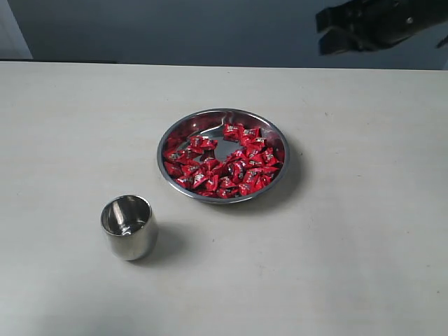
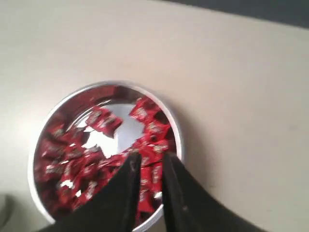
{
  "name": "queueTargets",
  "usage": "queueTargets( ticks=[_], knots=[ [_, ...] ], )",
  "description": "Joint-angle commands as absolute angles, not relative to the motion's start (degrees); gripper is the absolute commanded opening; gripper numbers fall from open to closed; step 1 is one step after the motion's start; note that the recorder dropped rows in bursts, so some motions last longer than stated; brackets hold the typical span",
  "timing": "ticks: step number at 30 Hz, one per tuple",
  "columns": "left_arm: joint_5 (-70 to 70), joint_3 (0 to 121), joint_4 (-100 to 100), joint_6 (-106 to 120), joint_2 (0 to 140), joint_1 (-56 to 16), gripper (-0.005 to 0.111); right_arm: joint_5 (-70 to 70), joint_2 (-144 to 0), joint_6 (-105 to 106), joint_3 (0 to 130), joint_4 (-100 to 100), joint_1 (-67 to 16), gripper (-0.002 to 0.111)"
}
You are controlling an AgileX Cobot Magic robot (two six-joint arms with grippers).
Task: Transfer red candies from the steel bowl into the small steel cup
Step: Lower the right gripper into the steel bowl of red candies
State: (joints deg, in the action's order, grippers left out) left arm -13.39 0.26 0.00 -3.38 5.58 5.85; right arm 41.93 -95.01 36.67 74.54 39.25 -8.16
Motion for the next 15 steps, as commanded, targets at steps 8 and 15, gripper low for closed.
queueTargets(
  ticks=[8,15],
  knots=[
    [-13.26,0.00,0.32,-3.50,5.31,5.56,0.000,39.05,-108.39,46.52,75.64,48.65,-19.27,0.047],
    [-13.26,0.00,0.32,-3.50,5.31,5.56,0.000,37.54,-112.96,43.96,79.29,37.18,-29.24,0.047]
  ],
)
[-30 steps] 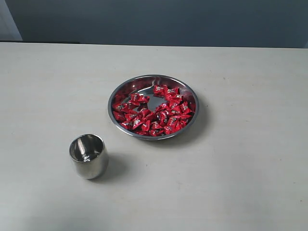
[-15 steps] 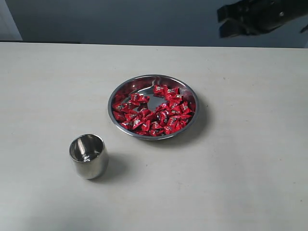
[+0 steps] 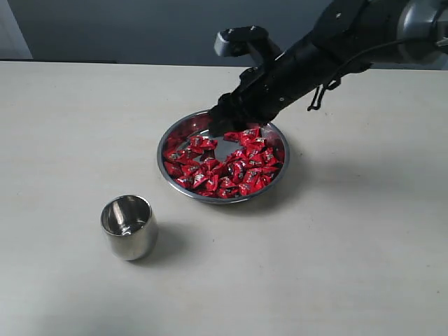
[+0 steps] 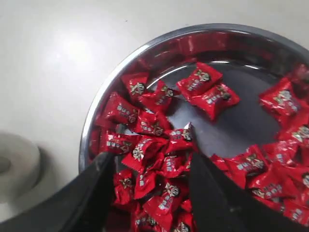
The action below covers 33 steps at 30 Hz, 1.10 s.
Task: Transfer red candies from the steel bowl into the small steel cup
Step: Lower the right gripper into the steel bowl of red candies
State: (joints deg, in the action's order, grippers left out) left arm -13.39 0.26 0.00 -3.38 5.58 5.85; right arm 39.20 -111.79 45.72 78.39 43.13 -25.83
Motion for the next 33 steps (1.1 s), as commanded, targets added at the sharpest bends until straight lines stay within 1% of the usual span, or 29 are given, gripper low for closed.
queueTargets(
  ticks=[1,7,13,21,33],
  knots=[
    [-13.26,0.00,0.32,-3.50,5.31,5.56,0.000,36.94,-113.40,43.11,79.29,36.23,-29.72,0.047],
    [-13.26,0.00,0.32,-3.50,5.31,5.56,0.000,34.49,-116.63,41.56,79.29,35.70,-30.46,0.047],
    [-13.26,0.00,0.32,-3.50,5.31,5.56,0.000,33.75,-119.35,37.40,79.29,30.02,-30.46,0.047],
    [-13.26,0.00,0.32,-3.50,5.31,5.56,0.000,33.64,-119.72,30.98,79.29,20.85,-30.46,0.047],
    [-13.26,0.00,0.32,-3.50,5.31,5.56,0.000,31.57,-119.72,30.30,79.29,19.26,-30.46,0.047]
  ],
)
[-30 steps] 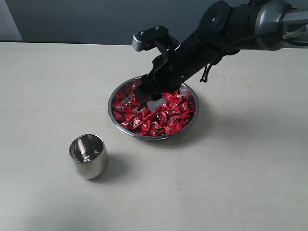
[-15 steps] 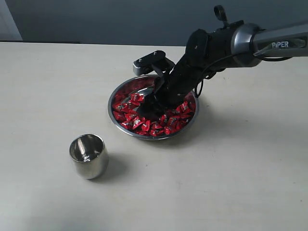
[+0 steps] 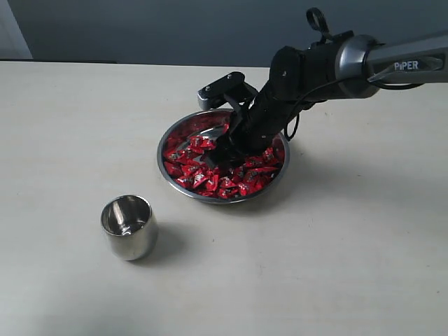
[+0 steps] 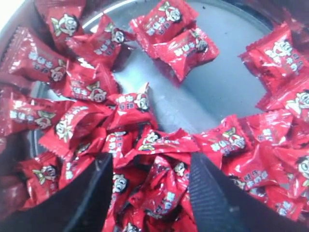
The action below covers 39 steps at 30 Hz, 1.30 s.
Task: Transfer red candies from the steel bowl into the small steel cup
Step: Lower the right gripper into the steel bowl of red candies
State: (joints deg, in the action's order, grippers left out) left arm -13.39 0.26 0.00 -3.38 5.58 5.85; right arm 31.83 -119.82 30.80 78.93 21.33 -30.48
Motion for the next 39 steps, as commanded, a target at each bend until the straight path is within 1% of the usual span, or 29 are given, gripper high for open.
queueTargets(
  ticks=[1,7,25,26,27,29,32,33,39],
  knots=[
    [-13.26,0.00,0.32,-3.50,5.31,5.56,0.000,31.57,-119.72,29.40,79.29,18.07,-30.46,0.047],
    [-13.26,0.00,0.32,-3.50,5.31,5.56,0.000,32.33,-119.72,24.14,79.29,12.10,-30.46,0.047],
    [-13.26,0.00,0.32,-3.50,5.31,5.56,0.000,33.23,-121.47,22.27,79.29,12.46,-30.46,0.047],
    [-13.26,0.00,0.32,-3.50,5.31,5.56,0.000,33.23,-121.47,22.27,79.29,12.46,-30.46,0.045],
    [-13.26,0.00,0.32,-3.50,5.31,5.56,0.000,33.23,-121.47,22.27,79.29,12.46,-30.46,0.040],
    [-13.26,0.00,0.32,-3.50,5.31,5.56,0.000,33.14,-121.47,22.27,79.29,12.46,-30.46,0.027],
    [-13.26,0.00,0.32,-3.50,5.31,5.56,0.000,33.14,-121.37,22.27,79.29,12.46,-30.46,0.003],
    [-13.26,0.00,0.32,-3.50,5.31,5.56,0.000,33.24,-121.37,22.14,79.29,12.46,-30.46,-0.001],
    [-13.26,0.00,0.32,-3.50,5.31,5.56,0.000,33.53,-118.25,22.13,79.29,12.72,-30.46,0.000]
  ],
)
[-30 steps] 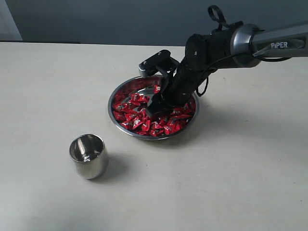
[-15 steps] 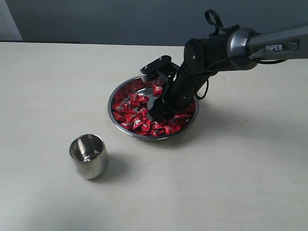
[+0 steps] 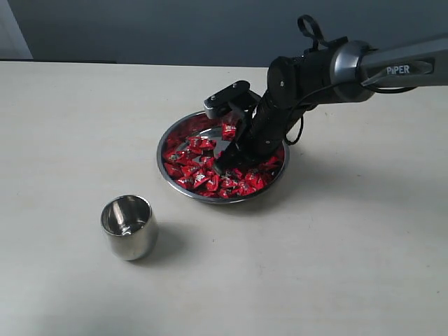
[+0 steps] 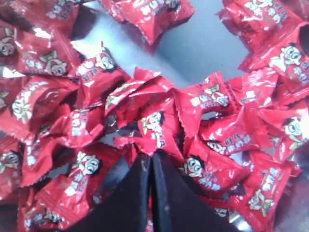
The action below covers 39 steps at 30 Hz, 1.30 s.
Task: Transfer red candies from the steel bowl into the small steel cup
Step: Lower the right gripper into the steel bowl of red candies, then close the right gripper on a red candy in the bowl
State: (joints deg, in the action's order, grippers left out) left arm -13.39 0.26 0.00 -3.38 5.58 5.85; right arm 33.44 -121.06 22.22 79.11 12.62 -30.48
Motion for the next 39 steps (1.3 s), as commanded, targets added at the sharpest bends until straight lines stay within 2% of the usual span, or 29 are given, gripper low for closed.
queueTargets(
  ticks=[1,8,17,18,21,22,25,39],
  knots=[
    [-13.26,0.00,0.32,-3.50,5.31,5.56,0.000,33.42,-117.27,22.13,79.29,12.72,-30.46,0.000],
    [-13.26,0.00,0.32,-3.50,5.31,5.56,0.000,33.30,-111.95,22.13,79.29,13.58,-30.46,0.000],
    [-13.26,0.00,0.32,-3.50,5.31,5.56,0.000,35.45,-114.72,22.51,79.29,13.57,-30.46,0.001],
    [-13.26,0.00,0.32,-3.50,5.31,5.56,0.000,35.86,-115.06,22.87,79.29,13.47,-30.46,0.002],
    [-13.26,0.00,0.32,-3.50,5.31,5.56,0.000,36.27,-115.53,23.28,79.29,13.47,-30.46,0.016],
    [-13.26,0.00,0.32,-3.50,5.31,5.56,0.000,36.04,-115.56,23.28,79.29,13.47,-30.46,0.025],
    [-13.26,0.00,0.32,-3.50,5.31,5.56,0.000,34.36,-115.56,23.28,79.29,13.47,-30.46,0.042],
    [-13.26,0.00,0.32,-3.50,5.31,5.56,0.000,32.15,-116.22,22.41,79.29,14.05,-30.46,0.044]
  ],
)
